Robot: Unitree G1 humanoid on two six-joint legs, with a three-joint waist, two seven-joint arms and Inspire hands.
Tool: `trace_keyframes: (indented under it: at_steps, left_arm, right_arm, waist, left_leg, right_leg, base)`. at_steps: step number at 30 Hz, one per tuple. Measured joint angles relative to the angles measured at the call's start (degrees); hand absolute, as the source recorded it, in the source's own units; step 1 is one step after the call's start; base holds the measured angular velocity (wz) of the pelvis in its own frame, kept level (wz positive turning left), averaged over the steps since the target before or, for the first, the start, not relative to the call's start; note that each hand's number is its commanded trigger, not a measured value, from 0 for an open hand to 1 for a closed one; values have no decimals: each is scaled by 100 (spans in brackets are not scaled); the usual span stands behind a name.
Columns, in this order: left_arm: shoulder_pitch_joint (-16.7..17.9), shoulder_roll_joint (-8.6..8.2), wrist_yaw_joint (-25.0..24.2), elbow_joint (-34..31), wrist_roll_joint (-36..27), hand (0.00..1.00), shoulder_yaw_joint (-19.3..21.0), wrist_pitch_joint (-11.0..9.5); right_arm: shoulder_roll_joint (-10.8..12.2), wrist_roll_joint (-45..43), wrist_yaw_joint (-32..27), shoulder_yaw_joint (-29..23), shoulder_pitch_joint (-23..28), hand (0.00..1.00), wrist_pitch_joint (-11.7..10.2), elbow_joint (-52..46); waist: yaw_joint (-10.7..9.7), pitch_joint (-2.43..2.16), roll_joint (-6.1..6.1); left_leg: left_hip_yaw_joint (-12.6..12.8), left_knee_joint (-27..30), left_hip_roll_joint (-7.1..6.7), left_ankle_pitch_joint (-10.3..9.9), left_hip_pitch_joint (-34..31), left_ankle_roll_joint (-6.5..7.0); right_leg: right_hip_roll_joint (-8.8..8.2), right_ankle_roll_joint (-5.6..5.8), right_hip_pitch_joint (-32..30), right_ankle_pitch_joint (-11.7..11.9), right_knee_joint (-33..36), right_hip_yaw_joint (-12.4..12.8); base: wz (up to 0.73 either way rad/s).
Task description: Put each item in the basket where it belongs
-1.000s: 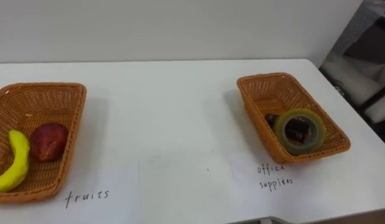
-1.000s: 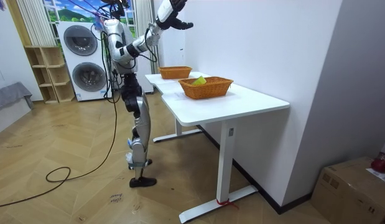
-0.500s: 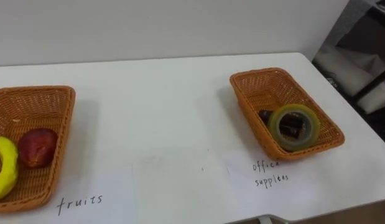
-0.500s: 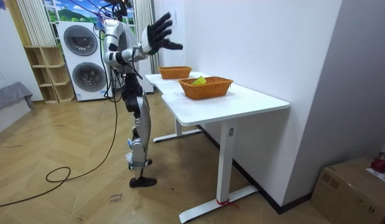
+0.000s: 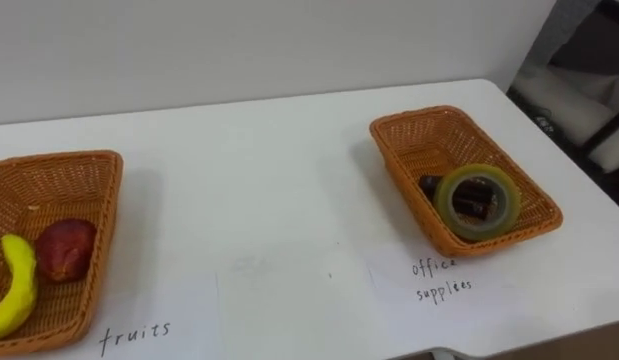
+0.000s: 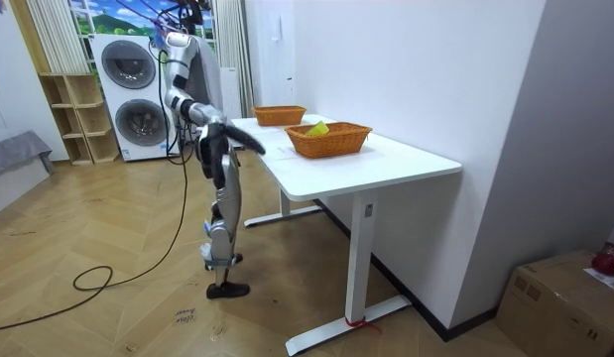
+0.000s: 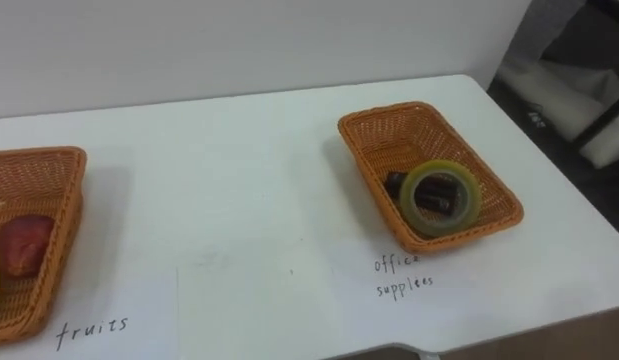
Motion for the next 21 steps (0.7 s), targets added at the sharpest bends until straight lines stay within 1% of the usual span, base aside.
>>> trace_keyframes:
  at_steps: [1,3,4,5,7,9,10,12,13,14,15,17,18,19,20,21]
  left_arm:
    - [14,-4,0,-77,-1,0,0,1]
    - [9,-7,-2,-142,1,0,0,-12]
    - [12,-6,-2,-141,4,0,-1,-13]
    - [18,-6,-2,-124,4,0,-1,-9]
    - [50,-10,-16,-104,4,0,-13,-8]
    - [68,-32,-18,-102,0,0,-19,-6]
    - [70,-67,-18,-106,-2,0,-17,-6]
    - [75,-145,-18,-106,4,0,-29,-6]
    - [66,-184,-18,-64,7,0,-30,-7]
    - [40,-211,-19,-4,8,0,-30,-7]
    - [31,-220,-23,15,8,0,-28,-7]
    - [9,-225,-59,130,13,0,-30,-10]
    - [8,-224,-76,147,12,0,-31,-10]
    - [5,-225,-103,194,35,0,-31,-11]
    - [6,-237,-134,223,67,0,-15,-10]
    - [6,-241,-154,243,69,0,-12,-11]
  right_arm:
    - [44,33,-5,1,-2,0,-6,225]
    - [93,100,-3,5,27,0,-7,586]
    - [131,233,-1,39,65,0,-27,828]
    - [206,285,8,60,76,0,-38,1085]
    - [327,312,24,63,89,0,-38,1459]
    - [413,344,50,97,94,0,-53,1842]
    - [454,370,95,174,101,0,-52,2094]
    - [527,322,201,357,164,0,-52,2256]
    - [598,242,271,461,190,0,-57,2335]
    - [630,210,364,594,189,0,-57,2519]
    - [644,208,437,651,187,0,-57,2639]
    - [679,97,762,931,117,0,-49,3128]
    - [682,72,855,1049,116,0,-48,3207]
    - [692,25,1075,1250,135,0,-43,3372]
    - [715,-59,1313,1352,133,0,-27,3551]
    - [720,-177,1428,1410,141,0,3,3643]
  waist:
    - [-4,2,3]
    - [-5,-1,-16]
    - [4,7,-13]
    - [5,9,-36]
    - [8,12,-39]
    - [12,13,-21]
    - [25,12,-3]
    - [28,8,42]
    - [27,-1,88]
    - [30,-18,111]
    - [33,-22,119]
    - [63,-15,156]
    - [77,-14,163]
    - [104,-13,168]
    - [144,-10,170]
    - [174,-11,173]
  left_leg:
    - [-2,-2,1,0,1,-1]
    - [-86,-4,-10,-3,0,-5]
    - [-92,-2,-10,-6,-4,-9]
    - [-92,-1,-10,-11,-10,-15]
    - [-119,1,-13,-21,-10,-24]
    - [-121,2,-14,-24,-9,-26]
    - [-123,2,-16,-24,-9,-26]
    - [-118,-1,-19,-24,1,-25]
    - [-117,-1,-17,-25,3,-27]
    - [-108,-4,-14,-26,13,-28]
    - [-97,-5,-12,-27,21,-29]
    - [-100,-8,1,-37,58,-44]
    - [-101,-6,4,-45,63,-46]
    - [-113,-5,5,-63,68,-50]
    - [-143,4,0,-87,74,-54]
    - [-148,10,0,-92,92,-55]
  right_leg:
    - [1,-1,3,-7,-1,2]
    - [-3,-2,13,-26,1,-3]
    - [-4,-2,15,-45,2,-14]
    - [-4,-3,7,-72,3,-19]
    - [-3,-4,13,-93,12,-25]
    - [3,-2,23,-97,8,14]
    - [4,-3,18,-96,9,28]
    - [4,-2,9,-96,7,37]
    - [7,-3,10,-96,5,31]
    - [9,-3,17,-96,6,31]
    - [10,-3,25,-96,7,36]
    - [24,-9,56,-100,9,38]
    - [26,-11,64,-101,3,23]
    - [23,-22,78,-112,-1,-4]
    - [19,-21,84,-143,-9,-13]
    - [20,-19,97,-146,-11,-16]
  base:
    - [5]
    - [8]
    - [5]
    - [0]
    - [2]
    - [2]
    - [0]
    - [-2]
    - [0]
    - [0]
    - [0]
    - [0]
    - [0]
    - [3]
    - [5]
    - [4]
